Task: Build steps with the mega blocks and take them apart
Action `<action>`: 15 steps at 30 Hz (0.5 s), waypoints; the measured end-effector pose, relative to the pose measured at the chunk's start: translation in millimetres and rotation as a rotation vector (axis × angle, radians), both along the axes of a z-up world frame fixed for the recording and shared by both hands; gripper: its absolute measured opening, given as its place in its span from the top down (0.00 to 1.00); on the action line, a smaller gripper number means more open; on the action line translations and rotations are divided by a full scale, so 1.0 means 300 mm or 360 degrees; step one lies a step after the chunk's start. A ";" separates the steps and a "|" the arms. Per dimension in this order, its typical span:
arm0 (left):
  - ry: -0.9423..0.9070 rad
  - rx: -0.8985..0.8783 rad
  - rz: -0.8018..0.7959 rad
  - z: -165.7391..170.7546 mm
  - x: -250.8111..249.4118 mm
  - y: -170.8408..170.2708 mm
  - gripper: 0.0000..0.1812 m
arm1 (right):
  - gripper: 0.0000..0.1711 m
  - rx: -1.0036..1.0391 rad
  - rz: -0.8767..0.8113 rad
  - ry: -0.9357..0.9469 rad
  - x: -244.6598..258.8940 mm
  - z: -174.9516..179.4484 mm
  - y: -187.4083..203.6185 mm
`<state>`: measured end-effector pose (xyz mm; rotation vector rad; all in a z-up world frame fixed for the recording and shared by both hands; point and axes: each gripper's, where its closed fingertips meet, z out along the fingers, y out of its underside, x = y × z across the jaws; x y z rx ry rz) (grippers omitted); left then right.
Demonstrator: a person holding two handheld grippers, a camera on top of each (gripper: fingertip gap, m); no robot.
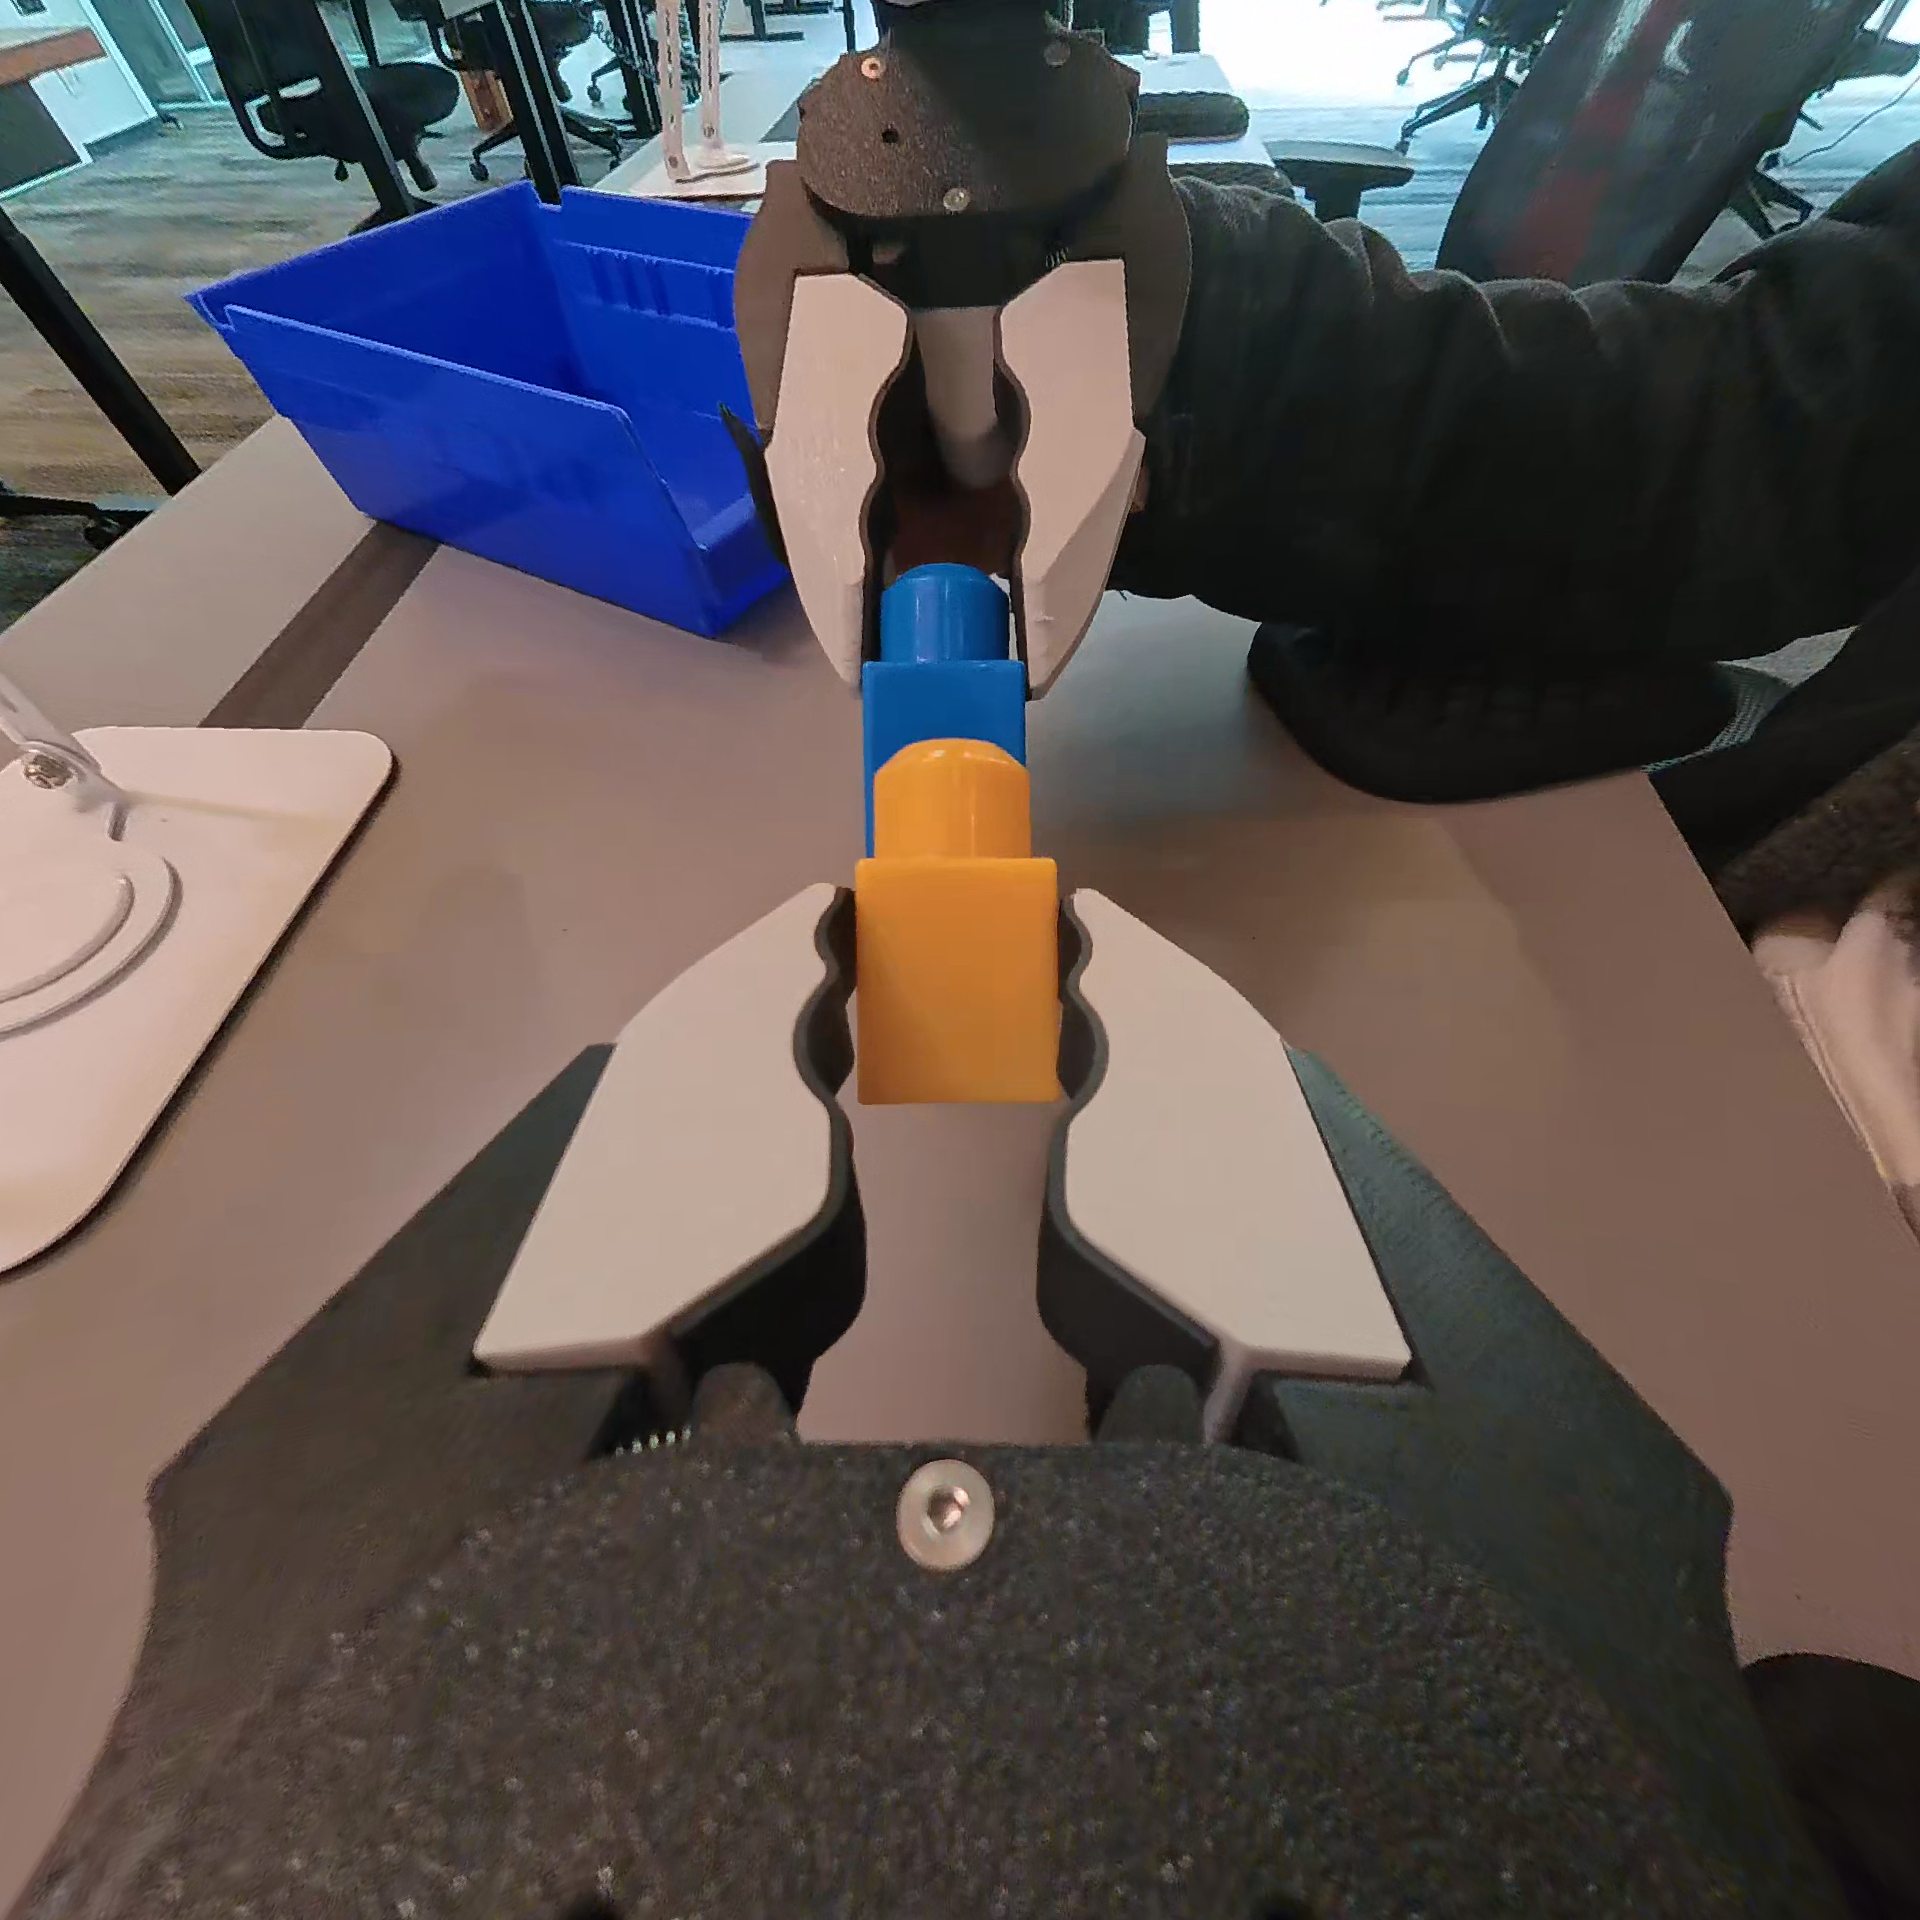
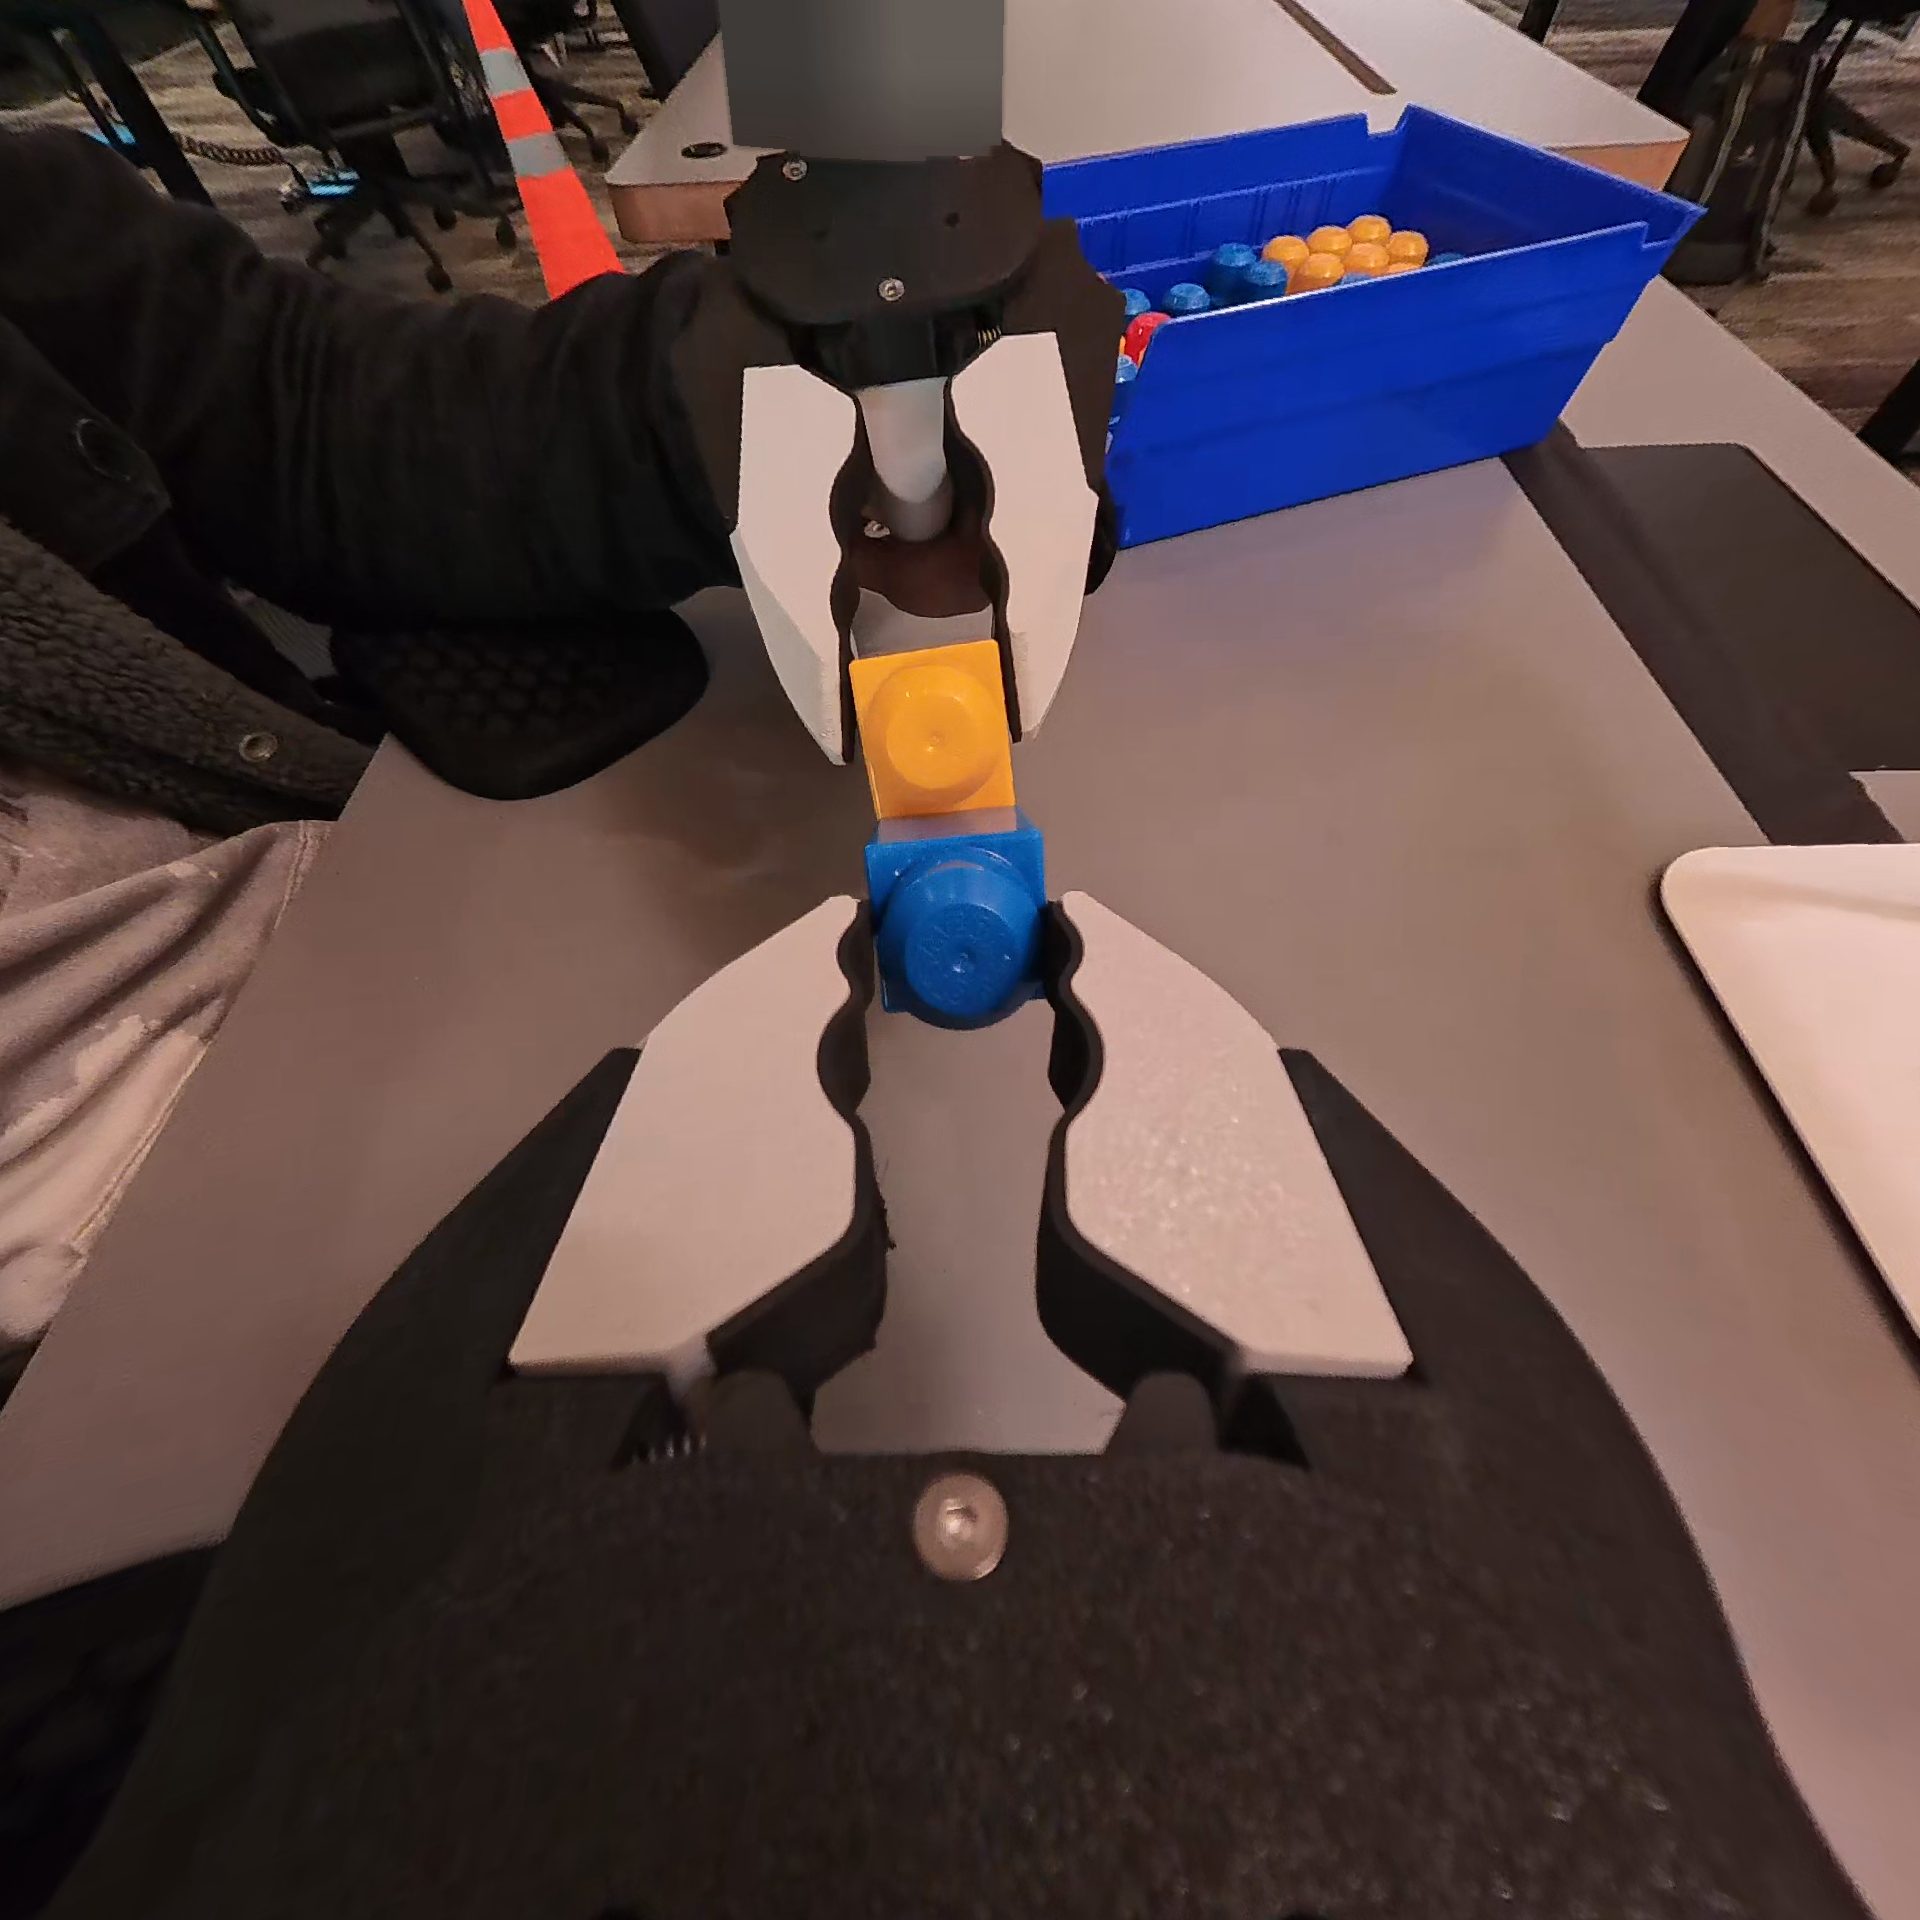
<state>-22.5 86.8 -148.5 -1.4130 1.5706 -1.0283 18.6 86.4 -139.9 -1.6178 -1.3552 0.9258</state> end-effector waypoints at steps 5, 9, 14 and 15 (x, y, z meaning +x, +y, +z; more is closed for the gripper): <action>0.0005 -0.0006 0.0001 -0.004 -0.002 0.001 0.80 | 0.82 0.0001 -0.0005 0.0008 0.006 0.004 0.001; 0.0026 -0.0020 0.0018 -0.013 -0.007 0.010 0.80 | 0.82 0.0041 -0.0040 0.0139 0.041 0.068 0.005; 0.0027 -0.0030 0.0000 -0.020 0.014 -0.003 0.80 | 0.82 0.0149 0.0003 0.0171 -0.013 0.114 -0.021; 0.0032 -0.0027 -0.0006 -0.021 0.015 -0.008 0.80 | 0.82 0.0143 0.0008 0.0158 -0.023 0.102 -0.020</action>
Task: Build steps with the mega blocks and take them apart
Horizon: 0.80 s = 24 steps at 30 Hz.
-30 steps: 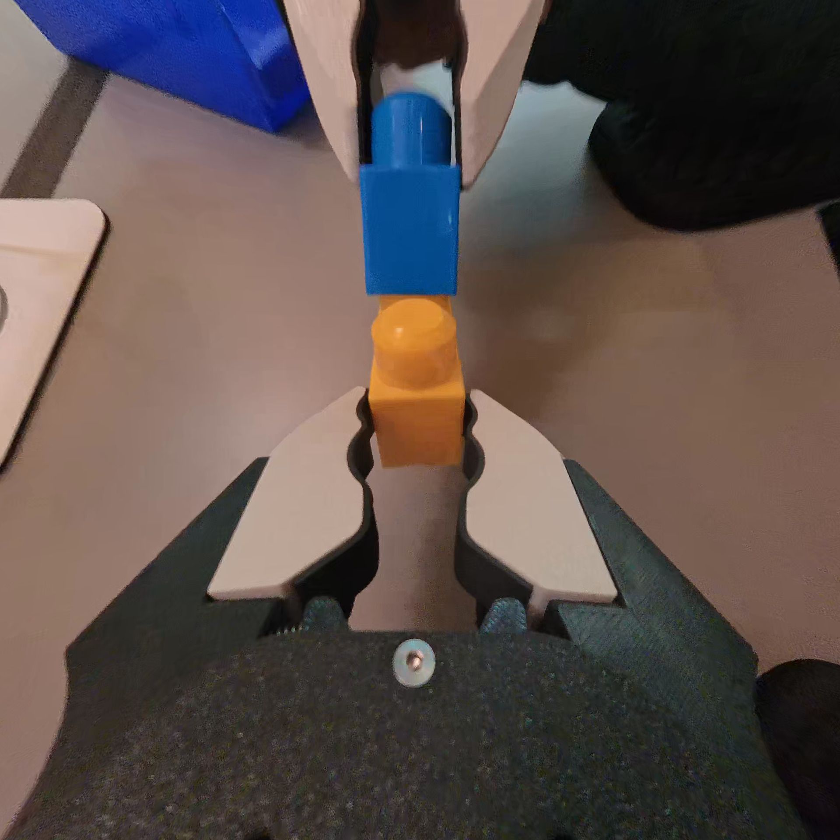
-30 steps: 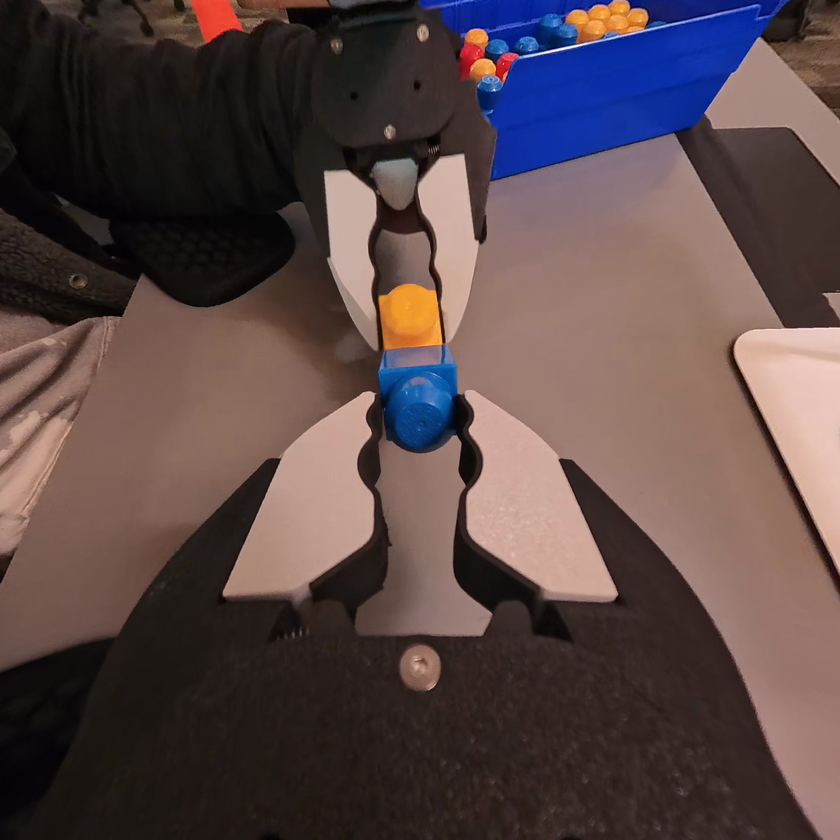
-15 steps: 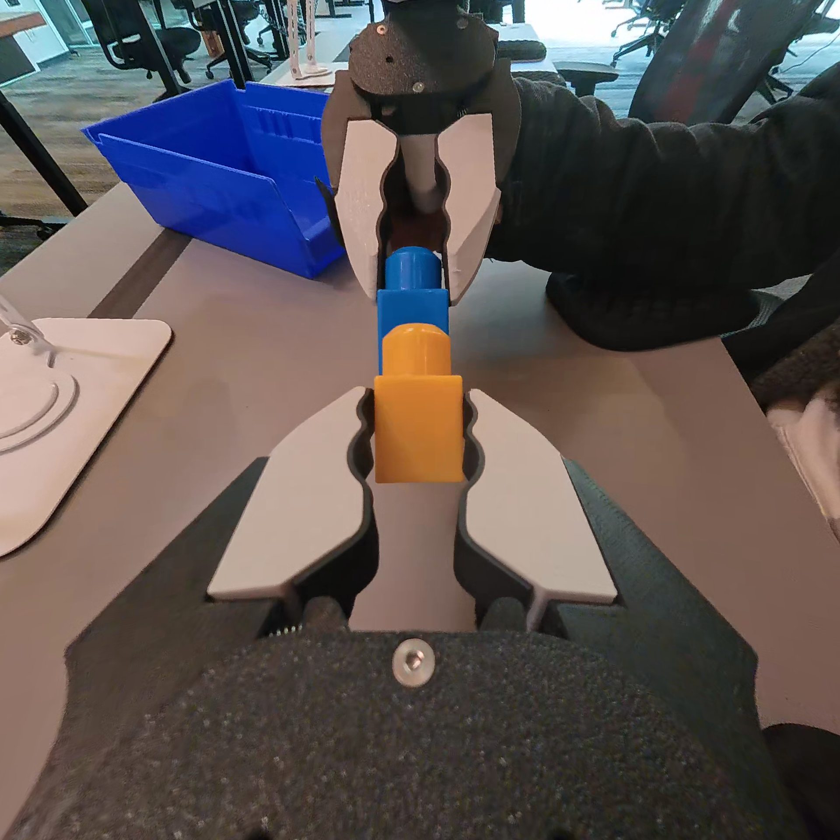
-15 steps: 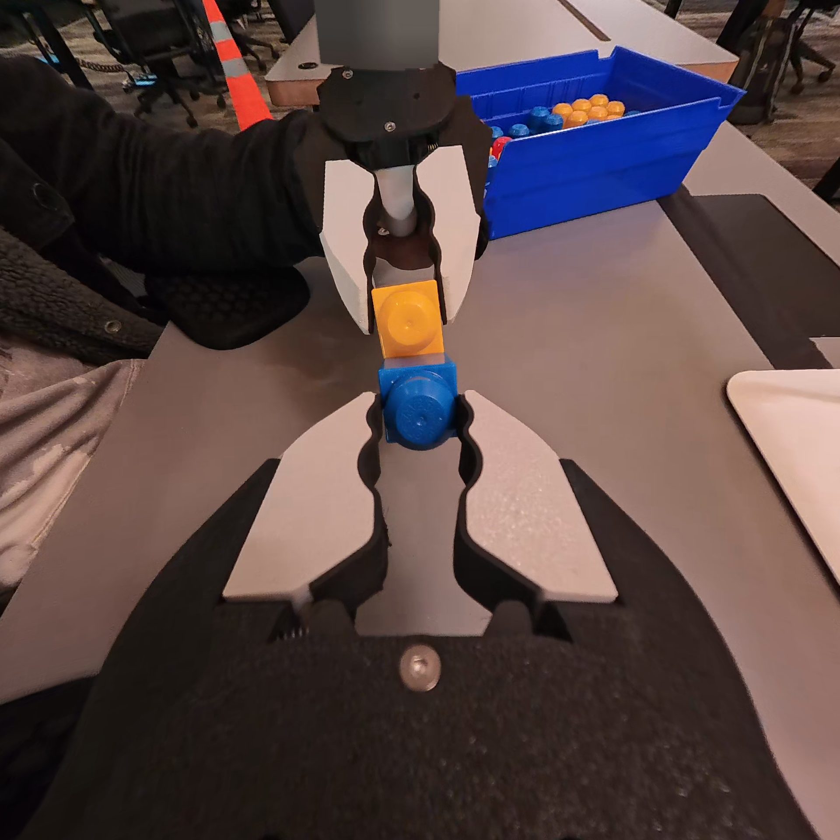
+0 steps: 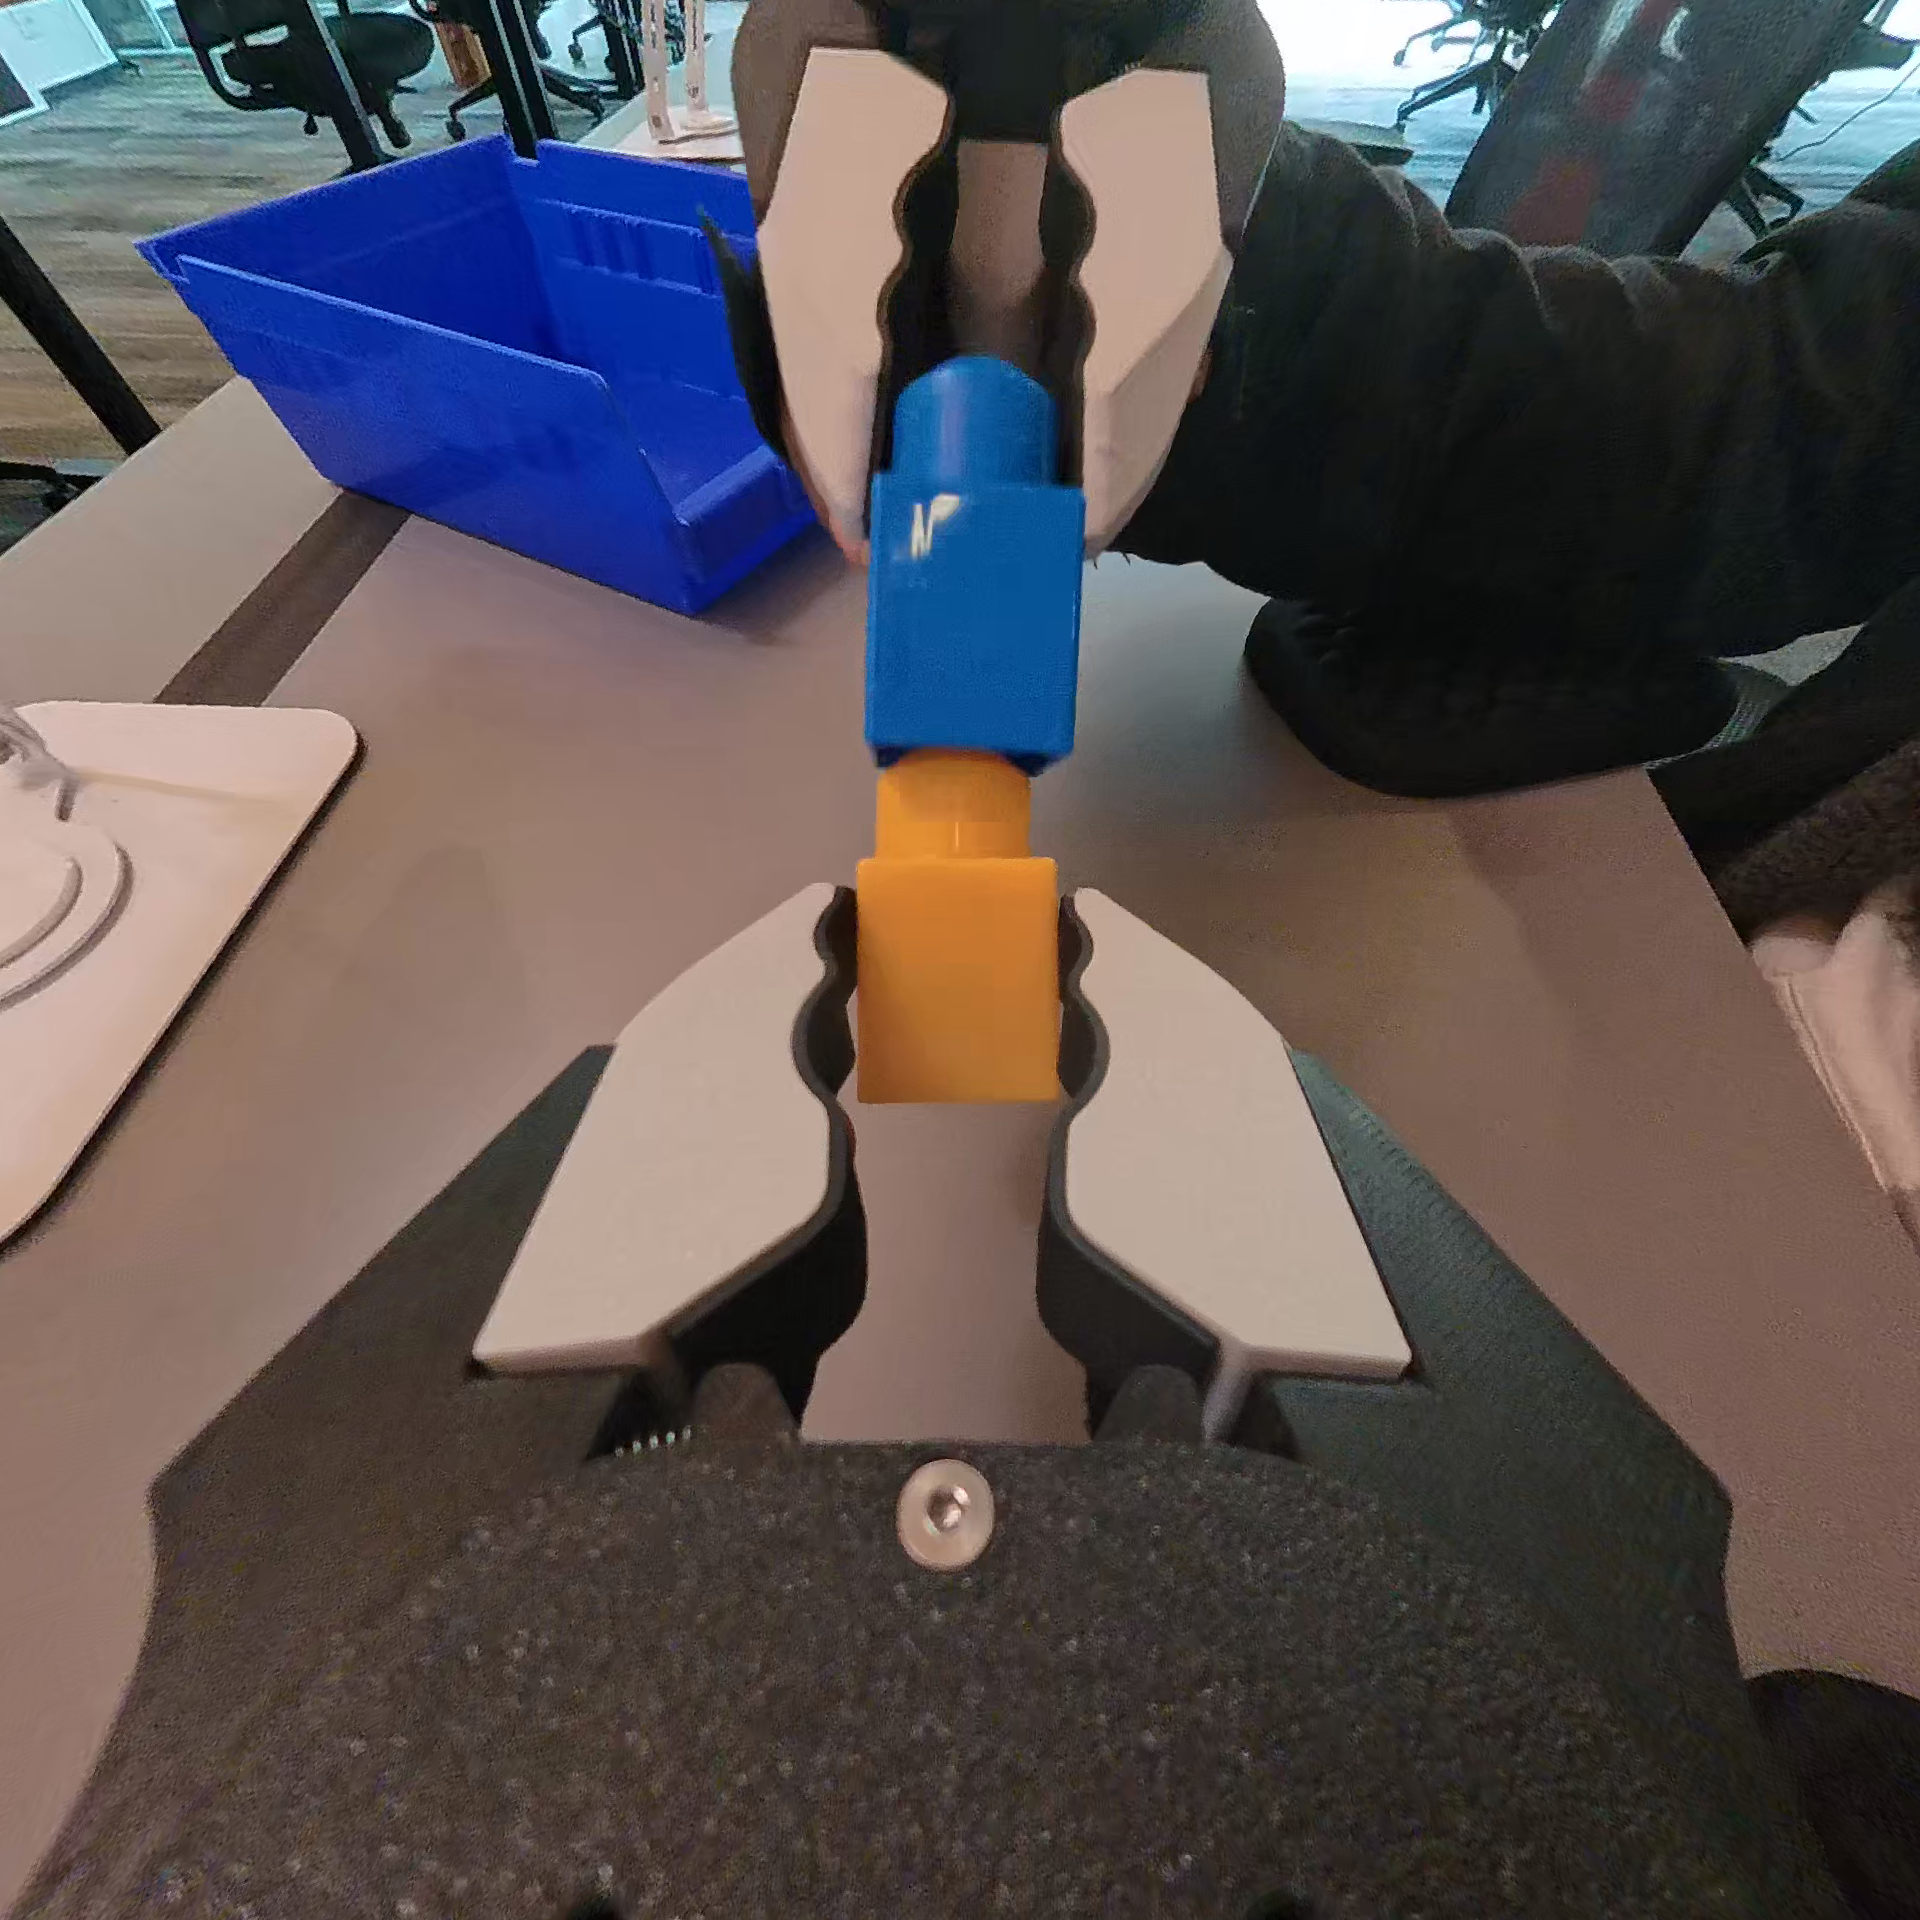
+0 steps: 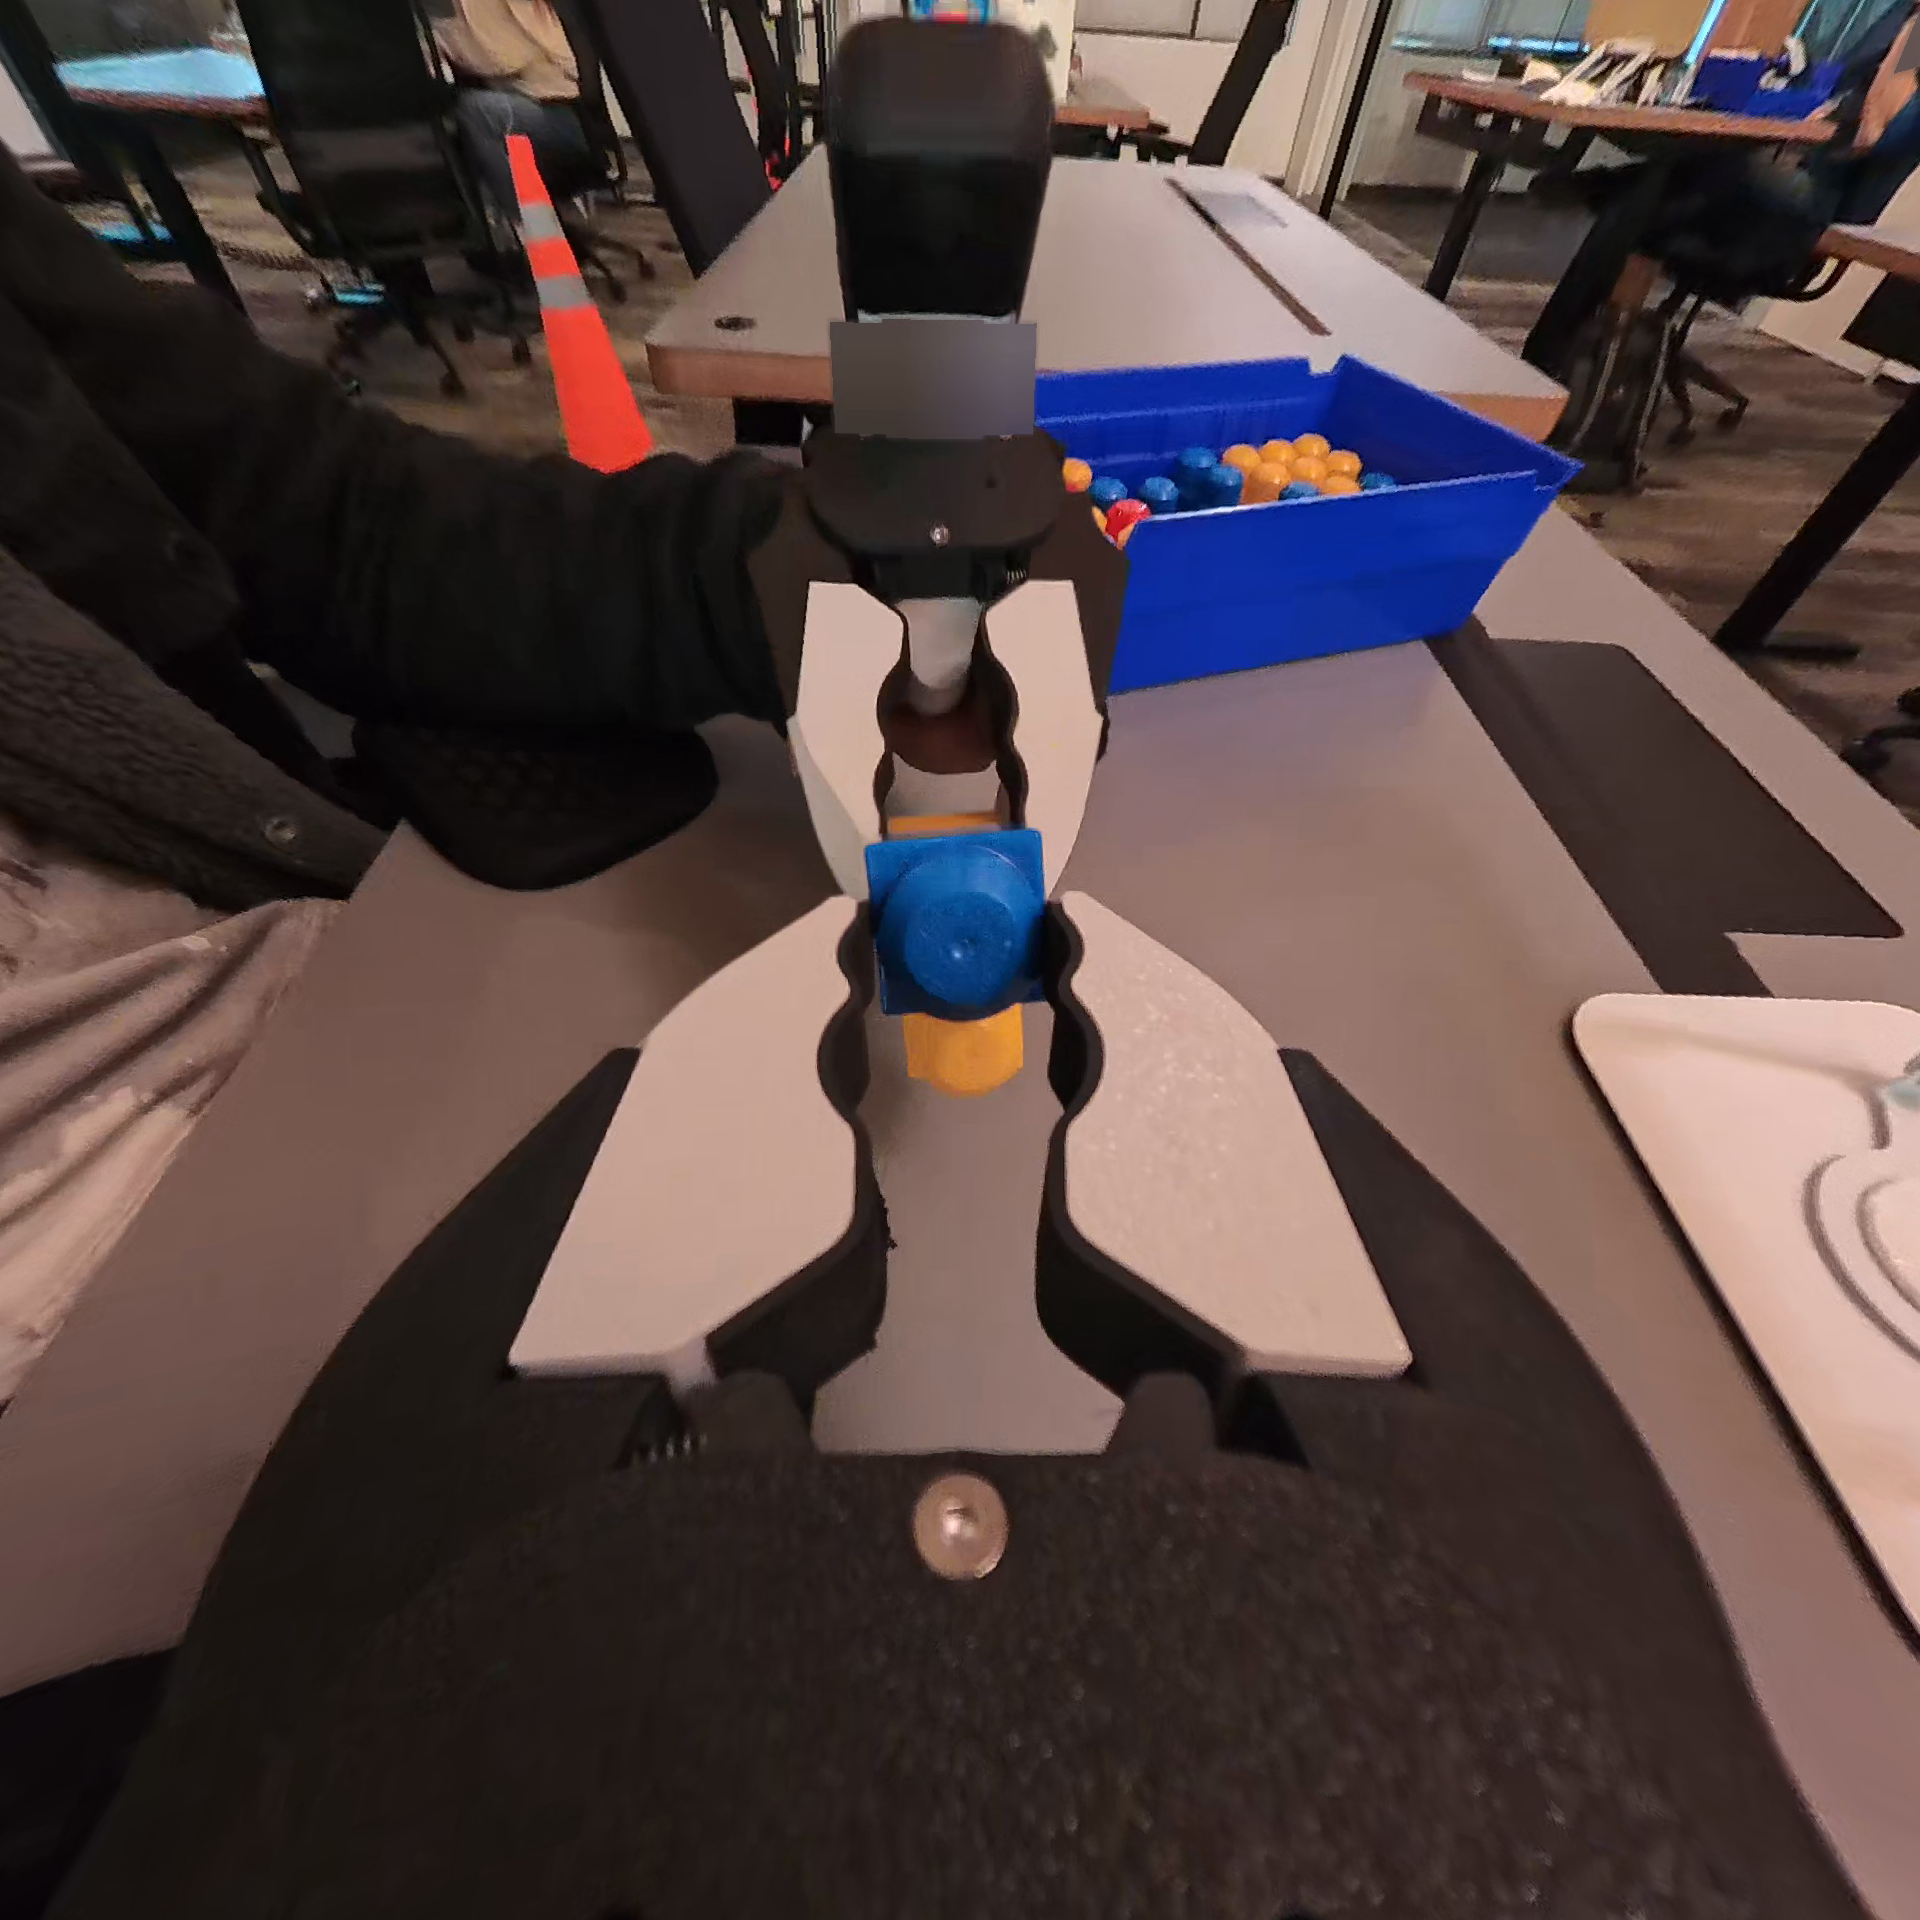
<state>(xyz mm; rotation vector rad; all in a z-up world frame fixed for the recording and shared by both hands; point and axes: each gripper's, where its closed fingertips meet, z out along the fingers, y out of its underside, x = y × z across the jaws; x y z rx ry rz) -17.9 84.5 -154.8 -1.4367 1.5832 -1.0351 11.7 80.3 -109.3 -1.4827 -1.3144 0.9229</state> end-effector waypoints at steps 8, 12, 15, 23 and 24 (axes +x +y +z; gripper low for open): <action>-0.0061 0.0018 -0.0013 0.026 0.000 -0.007 0.80 | 0.82 -0.0033 0.0020 -0.0004 -0.009 -0.025 0.002; -0.0147 0.0019 0.0019 0.061 -0.003 0.005 0.80 | 0.82 -0.0033 0.0016 0.0127 -0.013 -0.002 0.012; -0.0199 0.0045 0.0051 0.086 -0.006 0.015 0.80 | 0.82 -0.0023 0.0008 0.0243 -0.019 0.024 0.021; -0.0258 0.0070 0.0079 0.105 -0.008 0.026 0.80 | 0.82 -0.0009 -0.0002 0.0349 -0.026 0.043 0.027; -0.0266 0.0070 0.0080 0.110 -0.010 0.026 0.80 | 0.82 -0.0006 -0.0003 0.0356 -0.027 0.044 0.027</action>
